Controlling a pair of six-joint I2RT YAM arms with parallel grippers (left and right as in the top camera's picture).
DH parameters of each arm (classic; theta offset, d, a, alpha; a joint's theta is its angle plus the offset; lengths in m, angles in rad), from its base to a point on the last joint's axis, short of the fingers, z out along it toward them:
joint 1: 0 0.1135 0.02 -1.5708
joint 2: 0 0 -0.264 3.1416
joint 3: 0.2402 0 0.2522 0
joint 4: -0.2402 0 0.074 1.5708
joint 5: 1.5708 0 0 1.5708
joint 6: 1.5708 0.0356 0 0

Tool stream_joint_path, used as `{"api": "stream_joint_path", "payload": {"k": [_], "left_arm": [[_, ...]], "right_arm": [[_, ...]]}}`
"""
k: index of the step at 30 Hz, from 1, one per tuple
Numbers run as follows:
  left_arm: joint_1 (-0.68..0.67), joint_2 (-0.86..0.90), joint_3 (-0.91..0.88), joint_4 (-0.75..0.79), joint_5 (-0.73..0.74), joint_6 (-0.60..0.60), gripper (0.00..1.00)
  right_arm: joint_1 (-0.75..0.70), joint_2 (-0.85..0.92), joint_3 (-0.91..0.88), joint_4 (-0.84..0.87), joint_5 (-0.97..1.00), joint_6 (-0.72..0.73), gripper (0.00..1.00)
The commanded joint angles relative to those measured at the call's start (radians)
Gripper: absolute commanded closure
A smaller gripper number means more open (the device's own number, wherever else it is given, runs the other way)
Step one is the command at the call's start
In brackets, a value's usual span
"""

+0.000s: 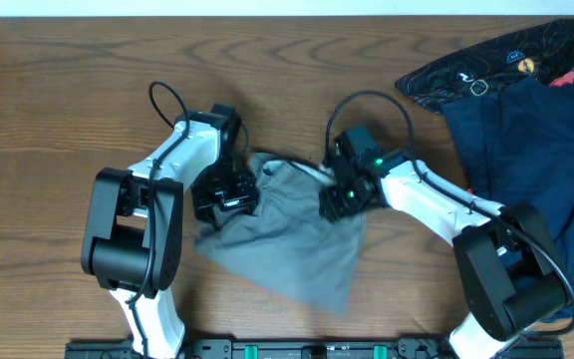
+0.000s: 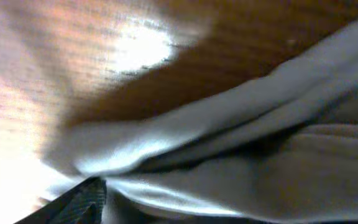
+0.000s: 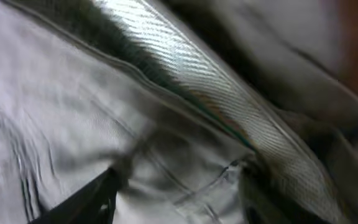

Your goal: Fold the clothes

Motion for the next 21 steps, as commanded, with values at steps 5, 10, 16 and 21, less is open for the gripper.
{"api": "stream_joint_path", "payload": {"k": [5,10,16,21], "left_arm": [[0.003,-0.188,-0.006,0.054,0.001,0.013,0.17],[0.000,-0.318,-0.006,0.121,0.028,0.008,0.02],[-0.018,-0.309,-0.025,0.174,0.097,0.116,0.02],[-0.019,-0.231,-0.055,0.264,0.187,0.175,0.02]], "right_arm": [[-0.055,0.065,0.049,0.126,0.170,-0.011,0.33],[-0.048,0.053,0.116,0.049,0.155,-0.022,0.25],[-0.050,-0.038,0.186,-0.070,0.217,-0.021,0.21],[-0.059,-0.172,0.219,-0.144,0.271,-0.017,0.18]]}}
